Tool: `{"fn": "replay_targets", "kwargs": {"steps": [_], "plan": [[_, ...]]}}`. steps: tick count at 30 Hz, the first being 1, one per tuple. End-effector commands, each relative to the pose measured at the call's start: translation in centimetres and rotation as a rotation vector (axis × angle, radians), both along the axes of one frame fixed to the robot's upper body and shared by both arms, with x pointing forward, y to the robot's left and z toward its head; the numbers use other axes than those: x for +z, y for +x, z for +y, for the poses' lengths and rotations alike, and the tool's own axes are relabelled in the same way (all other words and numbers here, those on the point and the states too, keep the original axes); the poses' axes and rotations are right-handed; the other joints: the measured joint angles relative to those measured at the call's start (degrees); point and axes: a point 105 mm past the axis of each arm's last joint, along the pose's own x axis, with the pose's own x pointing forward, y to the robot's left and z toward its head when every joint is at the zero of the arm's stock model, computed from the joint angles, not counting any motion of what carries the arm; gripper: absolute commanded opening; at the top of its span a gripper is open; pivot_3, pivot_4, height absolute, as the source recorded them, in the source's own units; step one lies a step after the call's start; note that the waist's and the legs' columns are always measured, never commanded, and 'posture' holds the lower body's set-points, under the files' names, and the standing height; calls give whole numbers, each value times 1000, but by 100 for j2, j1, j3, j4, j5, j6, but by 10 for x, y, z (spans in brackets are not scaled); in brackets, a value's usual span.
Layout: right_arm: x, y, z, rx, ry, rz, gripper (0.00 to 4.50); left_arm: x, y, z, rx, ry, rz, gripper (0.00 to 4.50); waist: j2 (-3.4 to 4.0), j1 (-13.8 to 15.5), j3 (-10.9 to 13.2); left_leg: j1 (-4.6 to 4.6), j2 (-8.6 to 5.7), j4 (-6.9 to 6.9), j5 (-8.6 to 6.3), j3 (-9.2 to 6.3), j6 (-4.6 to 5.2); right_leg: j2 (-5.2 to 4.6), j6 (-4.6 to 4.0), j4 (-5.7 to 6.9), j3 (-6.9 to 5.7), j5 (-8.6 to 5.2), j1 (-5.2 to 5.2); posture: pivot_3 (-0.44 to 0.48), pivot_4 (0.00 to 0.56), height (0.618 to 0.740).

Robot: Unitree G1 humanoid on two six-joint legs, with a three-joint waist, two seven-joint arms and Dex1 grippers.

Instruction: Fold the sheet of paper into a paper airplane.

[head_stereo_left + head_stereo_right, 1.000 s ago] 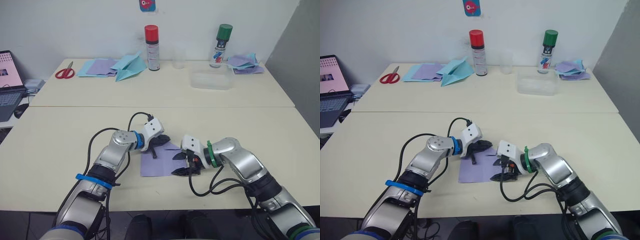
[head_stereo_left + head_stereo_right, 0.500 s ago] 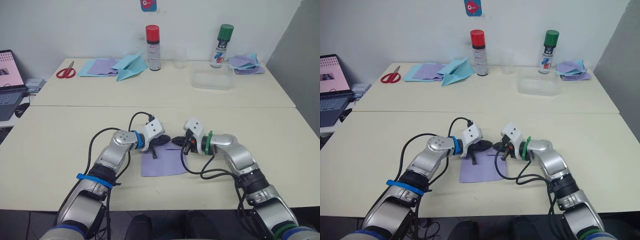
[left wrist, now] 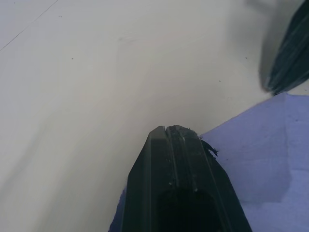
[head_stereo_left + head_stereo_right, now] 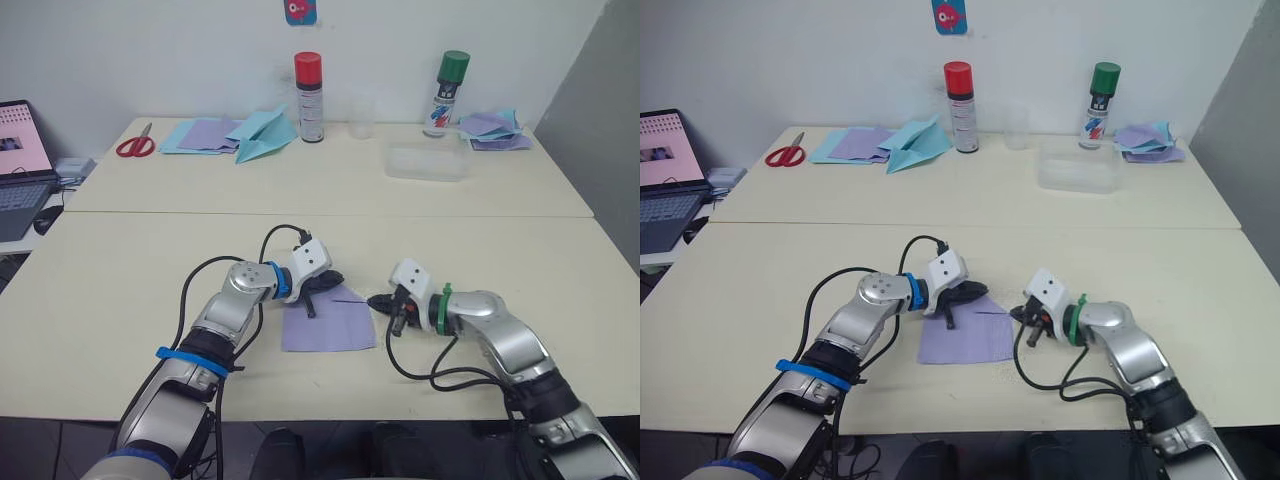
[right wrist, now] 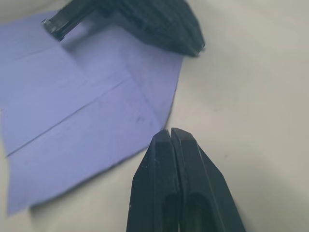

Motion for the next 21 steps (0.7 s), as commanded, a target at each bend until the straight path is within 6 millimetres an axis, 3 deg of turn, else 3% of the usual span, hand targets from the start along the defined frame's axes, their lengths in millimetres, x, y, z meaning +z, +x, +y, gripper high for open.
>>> {"fn": "replay_targets", "kwargs": {"steps": [1, 3, 6, 13, 17, 21], "plan": [[25, 7, 2, -11, 82, -102, 25, -31, -8, 15, 35, 91, 84, 0, -1, -1, 1, 0, 0, 0, 0, 0, 0, 0, 0, 1, -1, 0, 0, 0, 150, 740], [38, 15, 7, -45, 162, -134, 25, -30, -8, 15, 36, 90, 82, 0, -1, -8, 1, 0, 0, 0, 0, 0, 0, 1, 0, 3, -2, 0, -1, 0, 150, 740], [39, 23, 18, -62, 182, -148, 25, -29, -7, 14, 33, 89, 79, 0, 0, -7, 1, 1, 1, 0, 0, 0, 0, 3, 0, 4, -2, 0, -1, 0, 150, 740], [0, 17, 31, -27, 44, -62, 25, -24, -7, 13, 26, 86, 64, 0, 1, -6, 2, -5, 1, 0, 0, 1, 0, 2, 0, -1, 5, 0, -5, 0, 150, 740], [-9, 11, 32, -9, 10, -37, 25, 4, 0, 2, 30, -56, -12, 0, 0, -5, 2, -3, 1, 0, 0, 0, 0, 1, 0, 1, 3, 0, -4, 0, 150, 740], [-13, 15, 32, -29, 2, -37, 25, 27, -7, -14, -21, -171, -22, 0, -1, -6, 6, -7, 2, 0, 0, 0, 0, 2, -1, 1, 2, 0, -7, 0, 150, 740]]}}
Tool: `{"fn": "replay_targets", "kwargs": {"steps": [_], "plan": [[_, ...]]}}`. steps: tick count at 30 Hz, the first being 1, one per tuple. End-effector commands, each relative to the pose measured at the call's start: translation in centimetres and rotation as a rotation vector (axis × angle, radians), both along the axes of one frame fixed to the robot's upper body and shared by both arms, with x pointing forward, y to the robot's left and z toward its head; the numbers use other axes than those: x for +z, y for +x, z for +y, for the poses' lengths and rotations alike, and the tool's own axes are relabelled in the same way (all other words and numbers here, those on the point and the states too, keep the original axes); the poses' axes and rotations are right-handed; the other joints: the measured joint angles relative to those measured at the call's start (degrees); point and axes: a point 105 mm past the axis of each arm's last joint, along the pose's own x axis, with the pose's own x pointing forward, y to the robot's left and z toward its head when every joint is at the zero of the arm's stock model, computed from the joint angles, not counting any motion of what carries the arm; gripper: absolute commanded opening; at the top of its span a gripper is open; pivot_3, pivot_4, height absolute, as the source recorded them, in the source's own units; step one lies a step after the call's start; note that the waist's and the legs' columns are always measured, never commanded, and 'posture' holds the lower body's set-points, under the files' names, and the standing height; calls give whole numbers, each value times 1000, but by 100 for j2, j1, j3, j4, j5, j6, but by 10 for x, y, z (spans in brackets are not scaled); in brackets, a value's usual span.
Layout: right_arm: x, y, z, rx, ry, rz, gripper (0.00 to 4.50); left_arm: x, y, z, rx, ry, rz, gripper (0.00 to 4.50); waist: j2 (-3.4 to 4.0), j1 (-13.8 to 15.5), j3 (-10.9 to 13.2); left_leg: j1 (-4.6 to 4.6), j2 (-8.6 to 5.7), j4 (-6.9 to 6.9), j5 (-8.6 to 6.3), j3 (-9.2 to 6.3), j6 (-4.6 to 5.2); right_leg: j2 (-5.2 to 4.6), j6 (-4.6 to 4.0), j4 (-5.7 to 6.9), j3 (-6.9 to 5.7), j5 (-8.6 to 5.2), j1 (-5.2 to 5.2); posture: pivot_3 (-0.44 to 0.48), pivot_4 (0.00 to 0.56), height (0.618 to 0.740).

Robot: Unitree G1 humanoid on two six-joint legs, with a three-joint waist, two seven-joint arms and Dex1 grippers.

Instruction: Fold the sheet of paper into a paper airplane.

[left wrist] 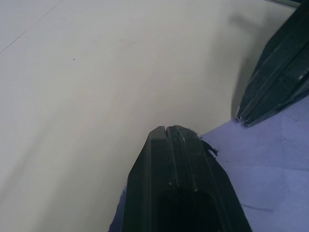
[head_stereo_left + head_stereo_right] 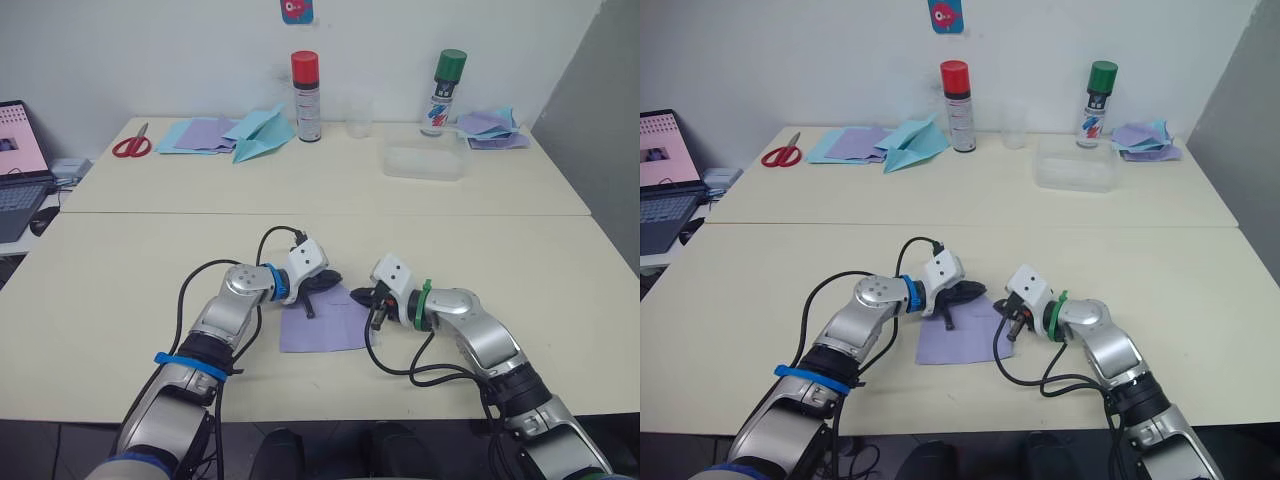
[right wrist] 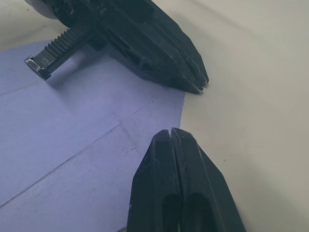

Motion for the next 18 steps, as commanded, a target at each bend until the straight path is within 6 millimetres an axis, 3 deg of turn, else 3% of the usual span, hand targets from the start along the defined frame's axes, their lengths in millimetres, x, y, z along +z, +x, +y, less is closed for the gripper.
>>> {"fn": "replay_targets", "kwargs": {"steps": [1, 5, 10, 14, 18], "plan": [[-11, 1, -1, -13, -38, 23, 25, 22, -5, -17, -52, -75, -31, 0, -1, -1, 3, -2, 0, 0, 0, 0, 0, 0, 0, 0, -1, 0, -1, 0, 150, 740], [-11, 1, -2, -15, -36, 25, 25, 5, -6, -17, -35, -6, 5, 0, -1, -13, 3, 2, 0, 0, 0, 0, 0, 1, 0, 1, 3, 0, -1, 0, 150, 740], [-12, -1, -3, -9, -43, 29, 25, -20, -2, 6, 27, 133, 32, 0, -1, -13, 2, 3, 2, 0, 0, -1, 0, 4, 0, 1, -1, 0, 0, 0, 150, 740], [-12, -1, -3, -9, -46, 31, 25, -27, 4, 26, 88, 203, 21, 0, -1, -14, 0, 6, 2, 0, 0, -1, 0, 4, 0, 2, 1, 0, 2, 0, 150, 740], [-13, -1, 0, 1, -46, 36, 25, -26, 11, 33, 136, 213, 1, 0, -2, -13, -2, 8, 2, 0, 0, -1, 0, 3, 0, 3, 1, 0, 4, 0, 150, 740]]}}
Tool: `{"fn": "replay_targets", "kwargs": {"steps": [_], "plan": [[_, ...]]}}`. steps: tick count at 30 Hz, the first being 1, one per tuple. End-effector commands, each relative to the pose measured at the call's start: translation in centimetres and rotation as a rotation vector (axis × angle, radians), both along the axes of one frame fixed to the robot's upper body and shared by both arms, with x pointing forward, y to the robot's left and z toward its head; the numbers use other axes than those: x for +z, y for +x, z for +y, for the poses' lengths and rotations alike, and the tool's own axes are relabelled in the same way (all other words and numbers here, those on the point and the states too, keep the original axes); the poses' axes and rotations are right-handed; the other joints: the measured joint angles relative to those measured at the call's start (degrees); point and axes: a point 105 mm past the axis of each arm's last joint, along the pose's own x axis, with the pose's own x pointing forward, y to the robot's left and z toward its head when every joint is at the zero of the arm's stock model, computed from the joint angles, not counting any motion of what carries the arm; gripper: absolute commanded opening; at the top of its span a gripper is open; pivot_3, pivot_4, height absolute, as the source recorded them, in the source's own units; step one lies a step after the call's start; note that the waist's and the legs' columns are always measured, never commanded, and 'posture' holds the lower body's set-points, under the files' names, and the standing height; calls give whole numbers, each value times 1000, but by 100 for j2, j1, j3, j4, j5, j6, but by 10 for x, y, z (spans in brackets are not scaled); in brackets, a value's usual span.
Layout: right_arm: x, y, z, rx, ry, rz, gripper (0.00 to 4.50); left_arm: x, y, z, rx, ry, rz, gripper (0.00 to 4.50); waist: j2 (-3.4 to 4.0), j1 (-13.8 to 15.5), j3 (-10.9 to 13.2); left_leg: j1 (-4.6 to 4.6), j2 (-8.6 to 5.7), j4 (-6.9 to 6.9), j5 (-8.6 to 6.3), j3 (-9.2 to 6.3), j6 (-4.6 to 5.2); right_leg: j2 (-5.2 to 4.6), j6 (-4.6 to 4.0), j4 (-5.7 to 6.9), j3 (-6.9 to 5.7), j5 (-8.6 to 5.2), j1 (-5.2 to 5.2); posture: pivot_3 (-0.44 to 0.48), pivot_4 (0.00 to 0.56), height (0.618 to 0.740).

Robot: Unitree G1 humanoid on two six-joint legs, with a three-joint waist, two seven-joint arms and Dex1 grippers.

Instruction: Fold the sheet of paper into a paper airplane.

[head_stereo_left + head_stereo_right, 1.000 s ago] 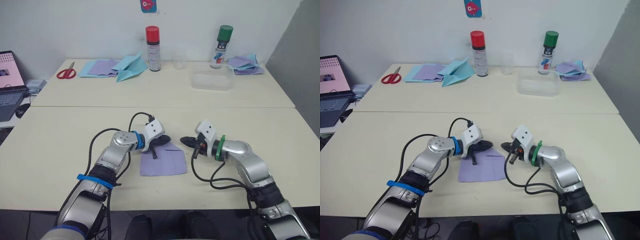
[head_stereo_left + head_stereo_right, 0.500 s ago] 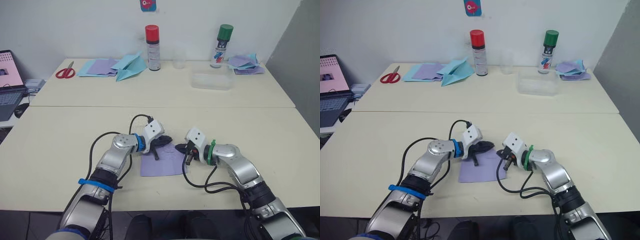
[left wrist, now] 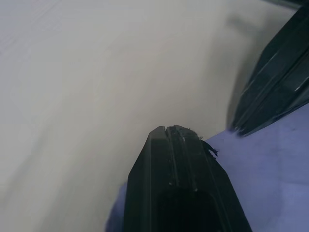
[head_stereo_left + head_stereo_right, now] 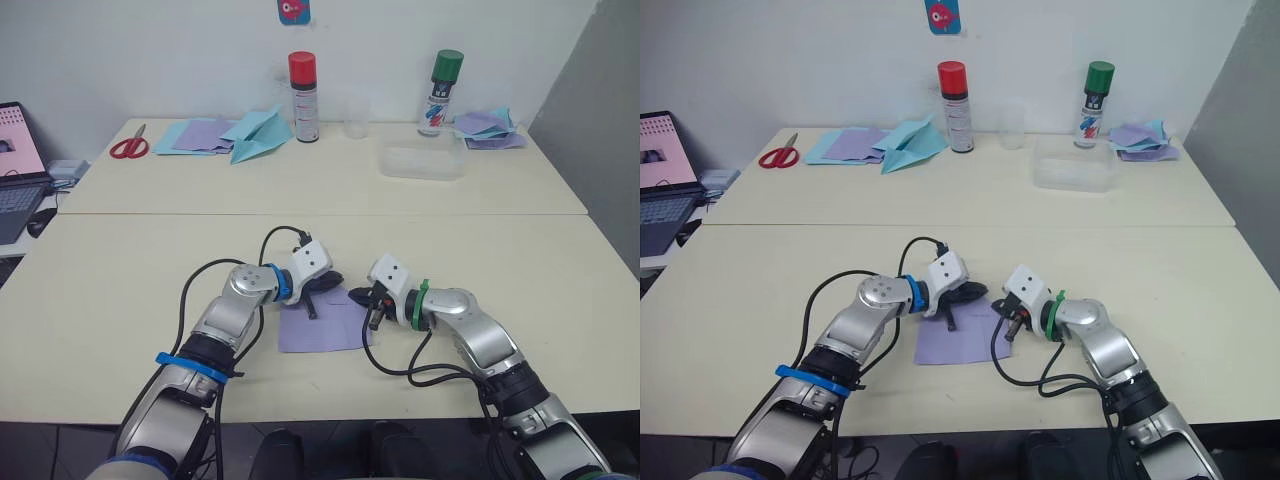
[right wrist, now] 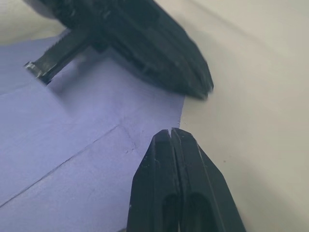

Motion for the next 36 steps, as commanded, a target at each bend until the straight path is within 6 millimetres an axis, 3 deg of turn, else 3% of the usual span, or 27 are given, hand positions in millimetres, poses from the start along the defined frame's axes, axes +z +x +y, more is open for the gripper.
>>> {"fn": "replay_targets", "kwargs": {"steps": [1, 10, 14, 17, 20, 21, 24, 26, 28, 31, 35, 36], "plan": [[-12, -2, -1, 3, -40, 41, 25, -24, 5, 27, 108, 93, 48, 0, -1, 0, -1, 0, 0, 0, 0, 0, 0, 0, 0, 0, -1, 0, 1, 0, 150, 740], [-2, 4, 27, 55, 17, 25, 25, -23, -4, 11, 52, 32, 49, 0, -1, -38, -3, 8, 6, 0, 0, -1, 0, 0, -1, 7, -1, 5, 2, 0, 150, 740], [-7, 3, 30, 70, -2, 44, 25, -23, -1, 16, 74, 39, 44, 0, -1, -34, -3, 5, 5, 0, 0, -3, 0, 0, -1, 6, -2, 5, 1, 0, 150, 740], [-14, 1, 28, 77, -34, 63, 25, -20, 8, 34, 147, 52, 12, 0, -1, -35, -3, 4, 2, 1, 0, -2, 0, 0, -1, 4, 3, 5, 1, 0, 150, 740], [-18, 0, 25, 74, -42, 75, 25, 4, 29, 62, 303, 2, -107, 0, -1, -49, -3, 6, 2, 1, 0, -3, 0, -2, 0, 4, 8, 5, 1, 0, 150, 740], [-19, -1, 25, 73, -42, 79, 25, 23, 32, 68, 342, -91, -135, 0, -2, -66, -3, 7, 5, 1, 0, -5, 0, -4, 1, 5, 8, 6, 0, 0, 150, 740], [-23, -1, 26, 70, -41, 86, 25, 72, 22, 77, 361, -314, -195, 0, 0, -101, 2, -4, 14, -3, 0, -6, 0, -4, 0, 5, 0, 5, -10, 0, 150, 740], [-23, 0, 26, 66, -36, 86, 25, 86, 8, 85, 376, -397, -178, 0, -1, -92, 2, -9, 17, -6, 0, -7, -1, -4, -3, 3, -7, 2, -11, 0, 150, 740], [-22, 2, 27, 62, -30, 84, 0, 87, -10, 88, 374, -452, -112, 538, -1, -96, 2, -9, 18, -7, -1, -10, -2, -11, -2, 2, -5, 2, -10, 0, 150, 740], [-20, 3, 28, 61, -27, 81, 0, 72, -33, 90, 371, -457, -4, 1342, 0, -129, 2, 0, 16, -9, -2, -6, -3, -19, -1, 0, 8, 2, -5, 0, 150, 740], [-20, 5, 28, 61, -25, 78, 0, 36, -49, 87, 440, -435, 95, 2595, 0, -123, 3, 4, 13, -4, -1, -11, -3, -21, -2, 2, 3, 2, -4, 0, 150, 740], [-20, 5, 27, 61, -26, 78, 0, 31, -51, 84, 439, -433, 109, 2595, -1, -120, 3, 6, 13, -3, -1, -12, -2, -24, -2, 3, 3, 3, -2, 0, 150, 740]]}}
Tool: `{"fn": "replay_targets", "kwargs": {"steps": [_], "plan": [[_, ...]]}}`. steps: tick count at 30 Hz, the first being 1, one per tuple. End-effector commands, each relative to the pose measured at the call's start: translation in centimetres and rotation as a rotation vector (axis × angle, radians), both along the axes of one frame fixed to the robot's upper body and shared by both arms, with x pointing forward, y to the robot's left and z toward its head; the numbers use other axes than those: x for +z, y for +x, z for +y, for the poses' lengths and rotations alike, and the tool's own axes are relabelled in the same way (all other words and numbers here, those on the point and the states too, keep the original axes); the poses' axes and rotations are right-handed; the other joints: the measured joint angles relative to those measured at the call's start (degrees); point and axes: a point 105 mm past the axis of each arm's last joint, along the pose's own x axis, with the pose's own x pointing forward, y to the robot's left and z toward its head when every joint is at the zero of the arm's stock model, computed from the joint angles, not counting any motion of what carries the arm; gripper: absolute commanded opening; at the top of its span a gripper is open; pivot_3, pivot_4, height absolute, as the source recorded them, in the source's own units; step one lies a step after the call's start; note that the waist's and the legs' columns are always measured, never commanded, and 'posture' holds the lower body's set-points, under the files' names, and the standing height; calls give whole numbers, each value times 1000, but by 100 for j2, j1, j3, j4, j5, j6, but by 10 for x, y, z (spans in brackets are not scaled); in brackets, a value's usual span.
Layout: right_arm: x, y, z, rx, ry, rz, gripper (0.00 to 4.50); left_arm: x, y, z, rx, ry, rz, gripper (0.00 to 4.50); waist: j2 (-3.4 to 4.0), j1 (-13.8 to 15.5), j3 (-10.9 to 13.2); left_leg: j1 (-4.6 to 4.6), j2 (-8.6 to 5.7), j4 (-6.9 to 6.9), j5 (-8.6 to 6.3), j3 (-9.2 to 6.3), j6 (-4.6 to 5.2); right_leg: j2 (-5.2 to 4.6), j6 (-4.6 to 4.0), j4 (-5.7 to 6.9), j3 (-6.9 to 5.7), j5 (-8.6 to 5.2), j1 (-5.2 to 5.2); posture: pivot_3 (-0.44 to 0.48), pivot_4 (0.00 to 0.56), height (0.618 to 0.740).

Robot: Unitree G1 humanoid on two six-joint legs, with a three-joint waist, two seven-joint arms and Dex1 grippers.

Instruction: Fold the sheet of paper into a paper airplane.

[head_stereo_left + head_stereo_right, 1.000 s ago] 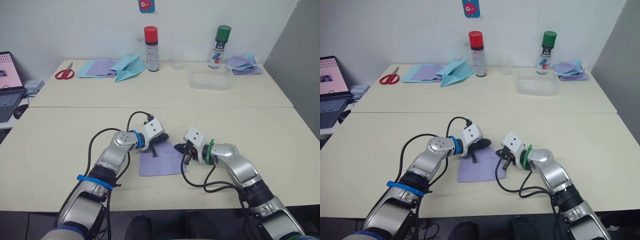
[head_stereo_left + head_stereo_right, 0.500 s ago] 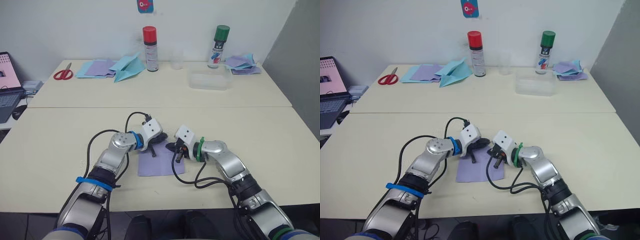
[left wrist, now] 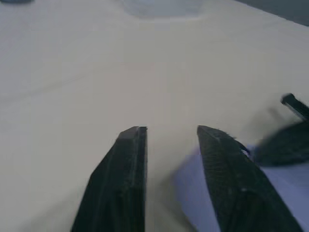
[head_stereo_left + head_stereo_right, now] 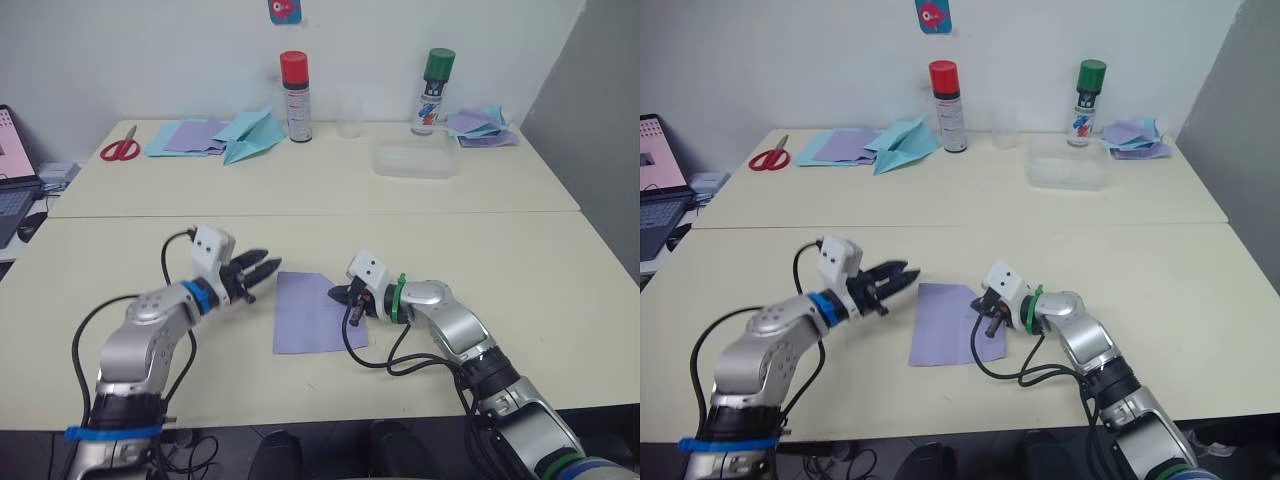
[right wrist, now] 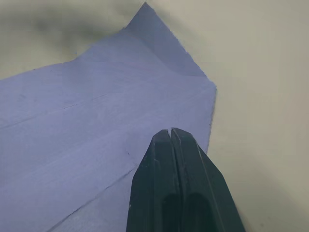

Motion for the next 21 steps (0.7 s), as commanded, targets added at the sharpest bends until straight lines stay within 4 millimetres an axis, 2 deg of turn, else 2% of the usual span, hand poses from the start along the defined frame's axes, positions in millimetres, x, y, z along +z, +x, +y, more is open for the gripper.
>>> {"fn": "replay_targets", "kwargs": {"steps": [1, 6, 7, 9, 15, 21], "plan": [[-19, -3, -6, -20, -53, 50, 0, -2, -4, -14, -9, 3, -8, 2595, -2, 5, -1, 0, -1, 1, 0, 0, 0, 0, -1, 0, -1, 1, 0, 0, 150, 740], [-19, -3, -6, -21, -51, 50, 0, -13, -6, -22, -20, 21, 12, 2595, -4, 10, -1, -1, -5, 1, 0, 1, 0, 2, -3, 0, 2, 2, -1, 0, 150, 740], [-19, -3, -6, -21, -51, 50, 0, -16, -5, -22, -23, 34, 14, 2419, -4, 7, -1, -1, -4, 0, 0, 3, 0, 6, -3, -1, 5, 2, -3, 0, 150, 740], [-19, -3, -5, -21, -50, 51, 0, -19, -4, -22, -30, 65, 6, 1998, -4, 7, -1, -1, -3, -3, 0, 1, 0, 7, -7, -2, 3, -1, -3, 0, 150, 740], [-19, -4, -6, -24, -51, 49, 0, -12, 2, -27, -60, 72, -44, 100, -4, 12, -1, -2, -3, -2, 0, 2, 0, 7, -8, -2, 2, -1, -4, 0, 150, 740], [-21, -7, -2, -24, -48, 52, 0, -6, 3, -25, -96, 139, -94, 17, -4, 6, -1, -2, -2, -4, 0, 4, 0, 7, -8, -3, 5, -1, -5, 0, 150, 740]]}}
